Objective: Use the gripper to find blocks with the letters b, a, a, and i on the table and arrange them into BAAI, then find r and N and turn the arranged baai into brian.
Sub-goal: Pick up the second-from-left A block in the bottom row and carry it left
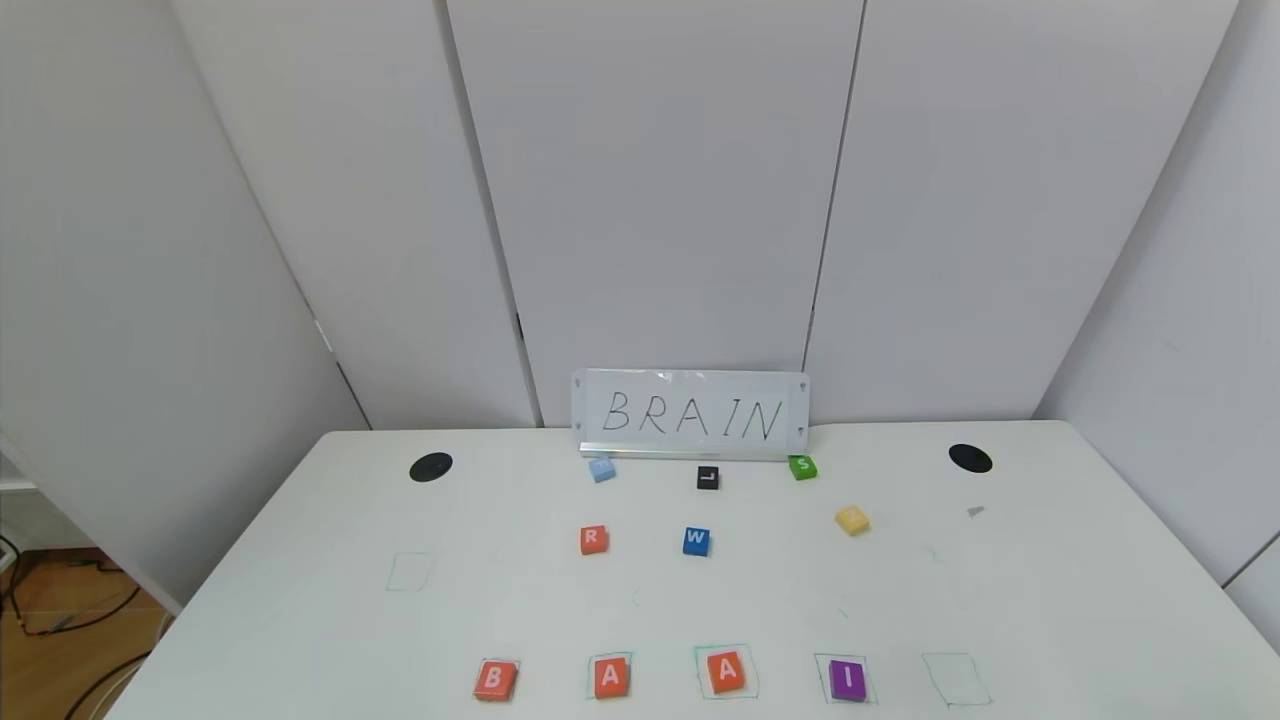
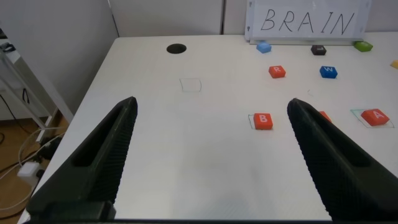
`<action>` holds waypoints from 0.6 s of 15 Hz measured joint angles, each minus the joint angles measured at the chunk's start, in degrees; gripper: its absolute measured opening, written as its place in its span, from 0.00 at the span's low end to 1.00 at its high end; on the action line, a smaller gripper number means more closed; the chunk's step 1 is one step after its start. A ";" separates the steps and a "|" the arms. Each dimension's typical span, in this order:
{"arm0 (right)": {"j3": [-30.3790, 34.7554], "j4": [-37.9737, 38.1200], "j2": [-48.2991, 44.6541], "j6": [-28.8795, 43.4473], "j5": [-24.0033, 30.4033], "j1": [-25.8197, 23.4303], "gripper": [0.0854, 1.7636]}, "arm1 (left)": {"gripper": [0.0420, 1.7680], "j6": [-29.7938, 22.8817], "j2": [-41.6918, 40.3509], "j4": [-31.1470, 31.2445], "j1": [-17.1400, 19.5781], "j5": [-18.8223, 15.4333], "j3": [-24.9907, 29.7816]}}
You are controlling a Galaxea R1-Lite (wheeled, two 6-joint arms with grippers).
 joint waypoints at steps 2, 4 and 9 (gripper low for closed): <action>0.00 -0.07 0.00 0.04 -0.02 0.02 0.97 | 0.97 0.00 0.00 -0.05 0.00 0.00 0.00; 0.00 -0.26 0.00 0.30 -0.05 0.02 0.97 | 0.97 0.07 0.00 -0.02 0.00 0.00 0.00; -0.13 -0.39 0.00 0.69 -0.22 0.02 0.97 | 0.97 0.24 0.00 -0.05 0.02 0.07 0.05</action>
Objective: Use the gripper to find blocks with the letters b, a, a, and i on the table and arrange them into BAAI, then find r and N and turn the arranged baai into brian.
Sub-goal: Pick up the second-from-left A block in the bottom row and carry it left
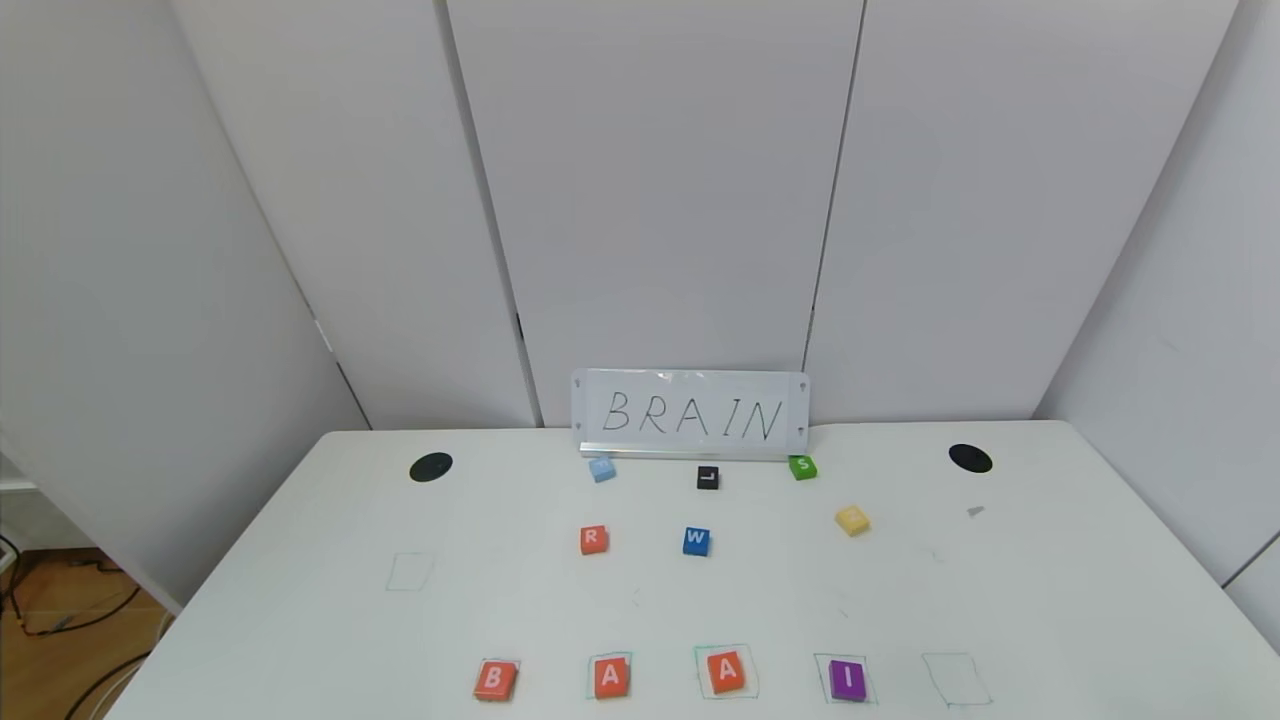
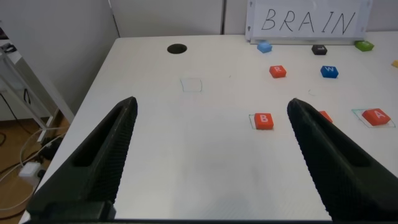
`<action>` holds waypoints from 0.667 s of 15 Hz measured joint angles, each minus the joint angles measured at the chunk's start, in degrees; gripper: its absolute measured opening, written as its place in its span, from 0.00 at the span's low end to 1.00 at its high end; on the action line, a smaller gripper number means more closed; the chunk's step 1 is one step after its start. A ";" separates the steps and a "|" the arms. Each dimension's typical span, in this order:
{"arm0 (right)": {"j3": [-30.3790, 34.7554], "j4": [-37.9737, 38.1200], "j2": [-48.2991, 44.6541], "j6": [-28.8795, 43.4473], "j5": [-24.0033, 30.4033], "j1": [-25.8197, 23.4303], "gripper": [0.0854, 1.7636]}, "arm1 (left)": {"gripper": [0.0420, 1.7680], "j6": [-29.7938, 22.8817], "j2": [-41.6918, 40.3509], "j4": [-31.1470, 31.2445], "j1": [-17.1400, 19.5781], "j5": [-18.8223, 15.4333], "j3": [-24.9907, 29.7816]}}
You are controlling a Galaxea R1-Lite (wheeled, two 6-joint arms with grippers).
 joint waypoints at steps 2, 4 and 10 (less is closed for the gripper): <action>-2.80 0.89 0.11 0.65 0.09 0.00 0.97 | 0.97 0.09 0.00 0.02 0.05 0.00 -0.60; -6.45 2.28 0.77 0.71 0.24 -0.02 0.97 | 0.97 0.26 0.00 0.55 0.02 -0.32 -2.95; -19.02 4.06 11.52 0.66 0.61 -0.02 0.97 | 0.97 2.72 5.06 4.89 -0.05 -1.62 -15.79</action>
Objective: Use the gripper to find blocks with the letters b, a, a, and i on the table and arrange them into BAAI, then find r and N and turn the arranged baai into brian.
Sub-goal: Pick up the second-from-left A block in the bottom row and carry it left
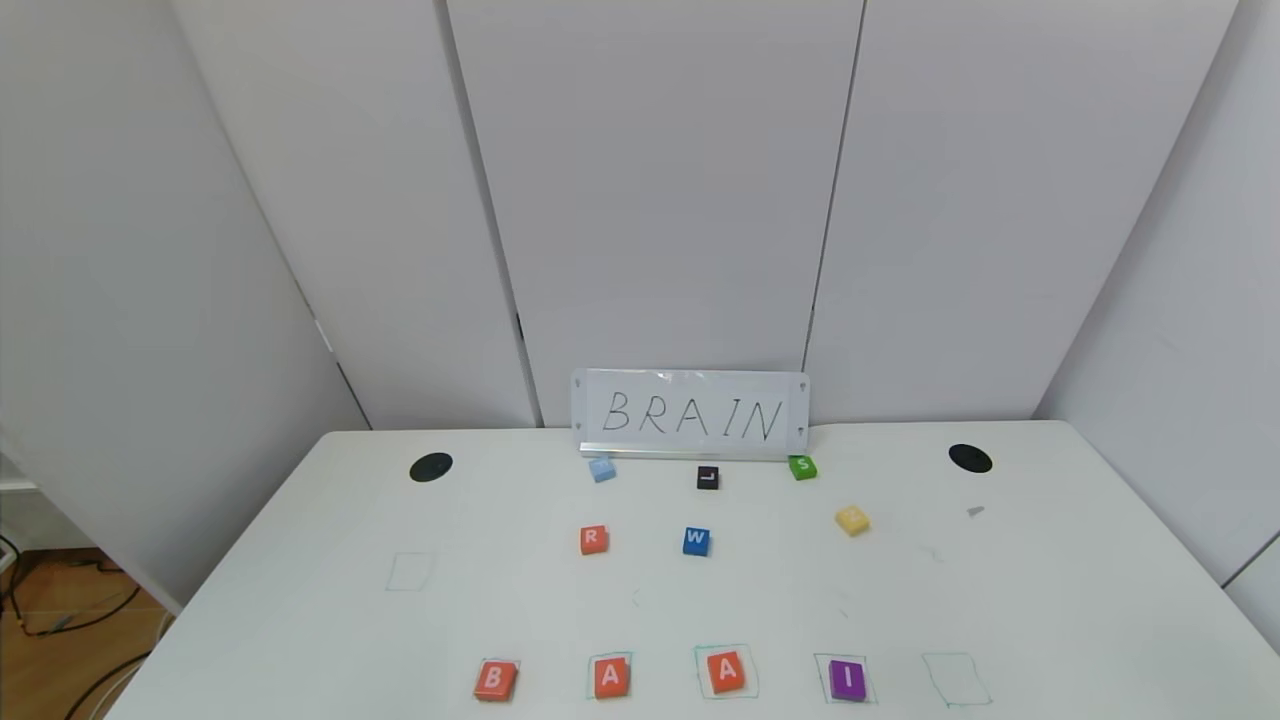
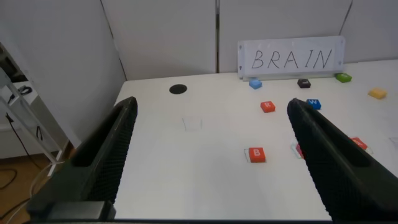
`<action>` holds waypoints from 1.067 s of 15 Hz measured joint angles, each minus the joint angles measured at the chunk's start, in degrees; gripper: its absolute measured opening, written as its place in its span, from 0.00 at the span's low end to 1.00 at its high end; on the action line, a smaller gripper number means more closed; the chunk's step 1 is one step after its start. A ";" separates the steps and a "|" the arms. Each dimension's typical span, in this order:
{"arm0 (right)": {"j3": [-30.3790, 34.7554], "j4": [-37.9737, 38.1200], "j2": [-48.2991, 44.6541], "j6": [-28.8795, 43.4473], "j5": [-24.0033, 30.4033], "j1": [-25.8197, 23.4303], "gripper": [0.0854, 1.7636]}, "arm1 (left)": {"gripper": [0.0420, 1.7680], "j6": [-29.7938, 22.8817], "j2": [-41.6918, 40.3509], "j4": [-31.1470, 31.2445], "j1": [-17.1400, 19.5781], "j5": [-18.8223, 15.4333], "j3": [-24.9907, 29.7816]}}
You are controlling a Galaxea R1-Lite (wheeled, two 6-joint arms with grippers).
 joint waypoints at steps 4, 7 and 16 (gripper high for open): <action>-9.57 0.24 12.59 -0.01 0.51 -0.05 0.97 | 0.97 0.85 12.02 0.09 -0.10 -0.23 -9.90; -17.15 0.33 22.85 -0.04 0.60 0.21 0.97 | 0.97 1.37 22.47 0.37 -0.16 -0.11 -17.24; -33.05 3.23 52.04 -0.04 -0.09 3.72 0.97 | 0.97 1.54 52.99 0.55 -1.76 -0.01 -30.27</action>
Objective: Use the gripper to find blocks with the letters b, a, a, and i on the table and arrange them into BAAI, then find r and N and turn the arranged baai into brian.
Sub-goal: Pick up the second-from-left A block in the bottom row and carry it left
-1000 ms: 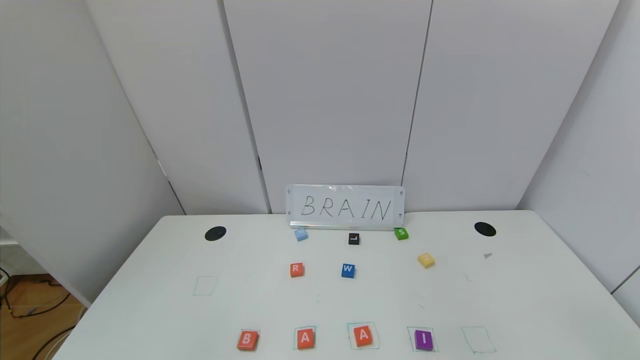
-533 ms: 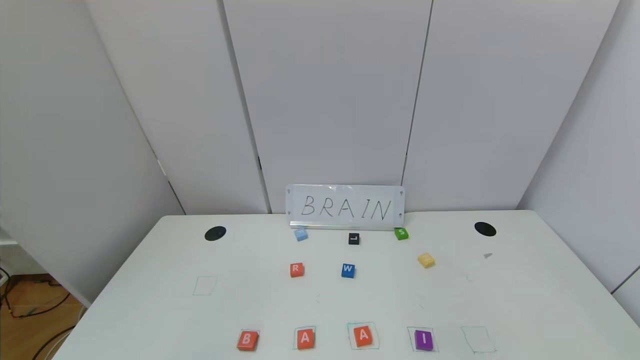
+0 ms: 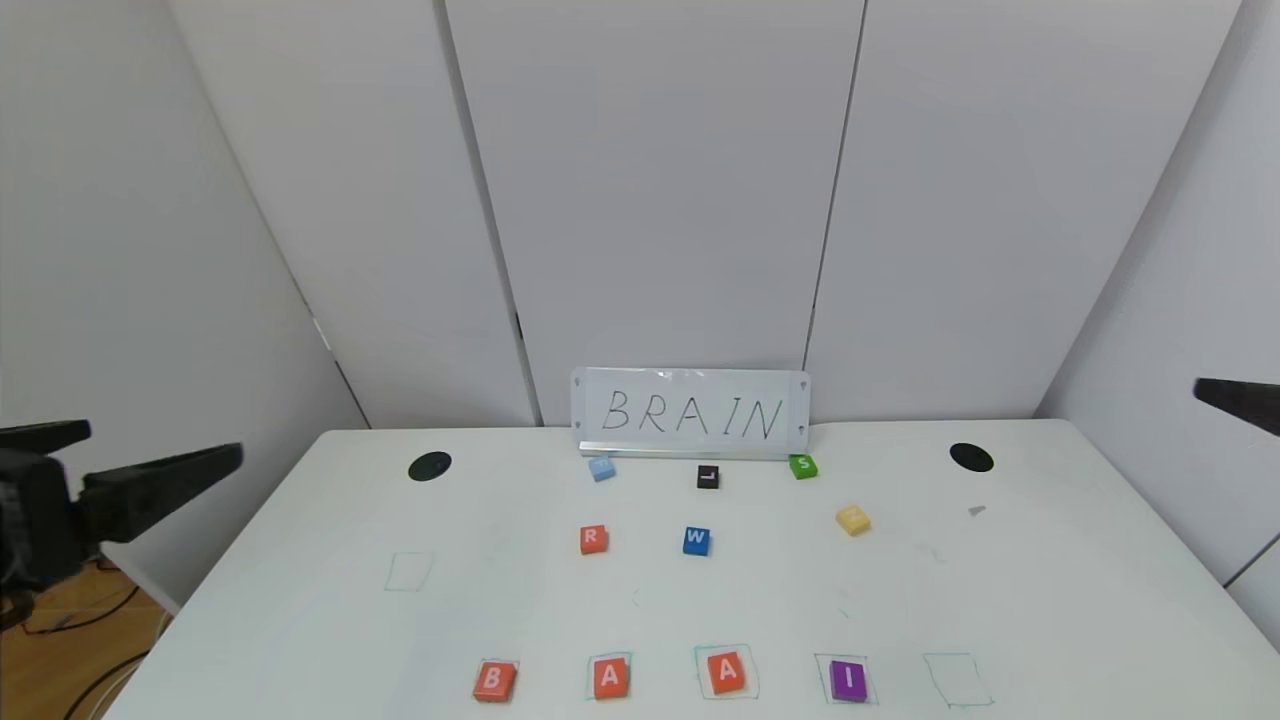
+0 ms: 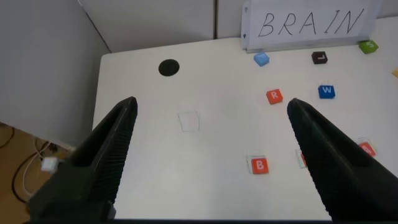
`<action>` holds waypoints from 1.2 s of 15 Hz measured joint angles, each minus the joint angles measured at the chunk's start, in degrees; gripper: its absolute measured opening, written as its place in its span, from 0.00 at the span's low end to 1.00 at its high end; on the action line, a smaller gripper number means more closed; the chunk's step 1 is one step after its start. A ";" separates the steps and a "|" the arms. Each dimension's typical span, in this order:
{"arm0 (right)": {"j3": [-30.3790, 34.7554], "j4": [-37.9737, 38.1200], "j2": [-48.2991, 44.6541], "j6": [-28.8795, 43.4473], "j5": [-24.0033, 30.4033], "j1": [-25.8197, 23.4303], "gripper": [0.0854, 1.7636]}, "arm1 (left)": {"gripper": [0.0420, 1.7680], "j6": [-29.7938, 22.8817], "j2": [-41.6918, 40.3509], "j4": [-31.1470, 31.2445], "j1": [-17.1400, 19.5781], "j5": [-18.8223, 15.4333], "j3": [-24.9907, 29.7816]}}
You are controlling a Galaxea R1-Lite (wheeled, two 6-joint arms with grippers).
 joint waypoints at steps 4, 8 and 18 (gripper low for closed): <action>-4.50 0.06 10.47 2.19 -5.94 6.25 0.97 | 0.97 -0.05 12.07 -0.79 -4.52 1.07 -2.71; -7.64 2.52 16.70 7.69 -12.51 11.70 0.97 | 0.97 -3.96 18.43 -0.13 -12.71 5.33 -3.39; -10.78 4.99 21.27 10.75 -12.65 12.90 0.97 | 0.97 -28.56 33.62 3.51 -32.06 13.32 -3.06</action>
